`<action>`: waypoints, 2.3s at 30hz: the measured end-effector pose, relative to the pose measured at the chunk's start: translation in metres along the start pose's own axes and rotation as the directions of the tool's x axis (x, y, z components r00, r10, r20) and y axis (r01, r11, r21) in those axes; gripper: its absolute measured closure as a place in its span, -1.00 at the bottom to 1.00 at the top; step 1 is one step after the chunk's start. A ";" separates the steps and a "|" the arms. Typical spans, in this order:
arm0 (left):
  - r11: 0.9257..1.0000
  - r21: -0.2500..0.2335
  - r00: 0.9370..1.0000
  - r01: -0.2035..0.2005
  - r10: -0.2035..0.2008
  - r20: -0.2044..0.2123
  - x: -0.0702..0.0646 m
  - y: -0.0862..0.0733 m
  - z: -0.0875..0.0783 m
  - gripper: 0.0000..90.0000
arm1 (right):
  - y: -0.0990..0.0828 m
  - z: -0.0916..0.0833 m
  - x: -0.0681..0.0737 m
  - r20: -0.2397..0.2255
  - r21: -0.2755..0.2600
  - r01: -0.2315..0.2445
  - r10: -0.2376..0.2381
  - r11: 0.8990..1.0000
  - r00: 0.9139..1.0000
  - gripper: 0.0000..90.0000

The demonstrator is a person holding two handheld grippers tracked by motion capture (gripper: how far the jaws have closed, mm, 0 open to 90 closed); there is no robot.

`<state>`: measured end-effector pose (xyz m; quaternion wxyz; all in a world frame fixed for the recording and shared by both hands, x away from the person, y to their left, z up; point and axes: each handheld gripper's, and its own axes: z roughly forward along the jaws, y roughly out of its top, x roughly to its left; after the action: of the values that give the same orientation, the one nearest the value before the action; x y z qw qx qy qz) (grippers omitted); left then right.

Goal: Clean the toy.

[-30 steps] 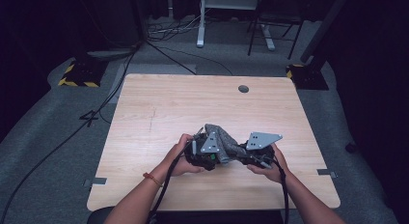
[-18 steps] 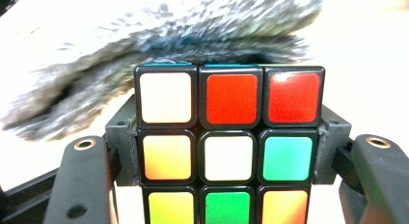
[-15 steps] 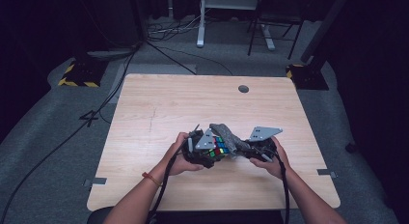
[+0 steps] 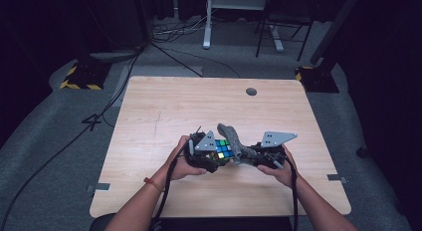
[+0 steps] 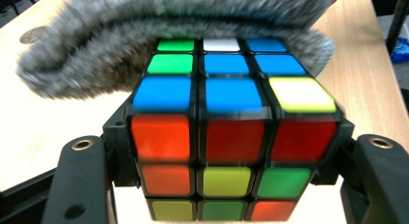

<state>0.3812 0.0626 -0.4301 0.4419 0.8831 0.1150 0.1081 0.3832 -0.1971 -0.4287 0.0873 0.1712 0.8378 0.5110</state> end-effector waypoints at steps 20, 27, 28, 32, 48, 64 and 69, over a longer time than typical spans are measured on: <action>0.997 0.066 0.999 -0.044 0.045 -0.016 -0.008 0.004 0.013 -0.26 | 0.006 -0.003 0.006 0.037 0.017 0.042 -0.043 0.999 0.998 0.70; 1.000 -0.001 0.999 -0.023 0.023 -0.028 -0.002 0.005 -0.003 -0.26 | -0.001 0.006 0.002 0.036 0.079 0.028 -0.031 0.997 0.999 0.70; 1.000 -0.003 0.999 -0.023 0.023 -0.030 -0.001 0.004 -0.004 -0.26 | -0.001 0.007 0.002 0.027 0.085 0.032 -0.035 0.996 0.999 0.70; 1.000 -0.026 0.999 -0.010 0.009 -0.032 0.002 0.004 -0.010 -0.26 | -0.003 0.011 0.005 0.010 0.144 0.055 -0.057 0.988 0.998 0.70; 0.998 0.048 0.999 -0.038 0.038 -0.015 -0.003 0.001 0.002 -0.26 | 0.006 0.004 0.012 -0.005 0.101 0.079 -0.079 0.992 0.997 0.70; 0.998 -0.052 1.000 -0.017 0.016 -0.016 -0.001 0.006 -0.015 -0.26 | -0.001 0.012 0.004 0.016 0.171 0.049 -0.052 0.984 0.998 0.70; 1.000 -0.008 1.000 -0.019 0.019 -0.020 -0.001 0.002 -0.007 -0.26 | 0.005 0.006 0.010 0.005 0.123 0.053 -0.054 0.991 0.999 0.70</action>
<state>0.3781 0.0664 -0.4239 0.4432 0.8812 0.1106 0.1217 0.3771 -0.1866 -0.4264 0.0937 0.1560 0.8715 0.4553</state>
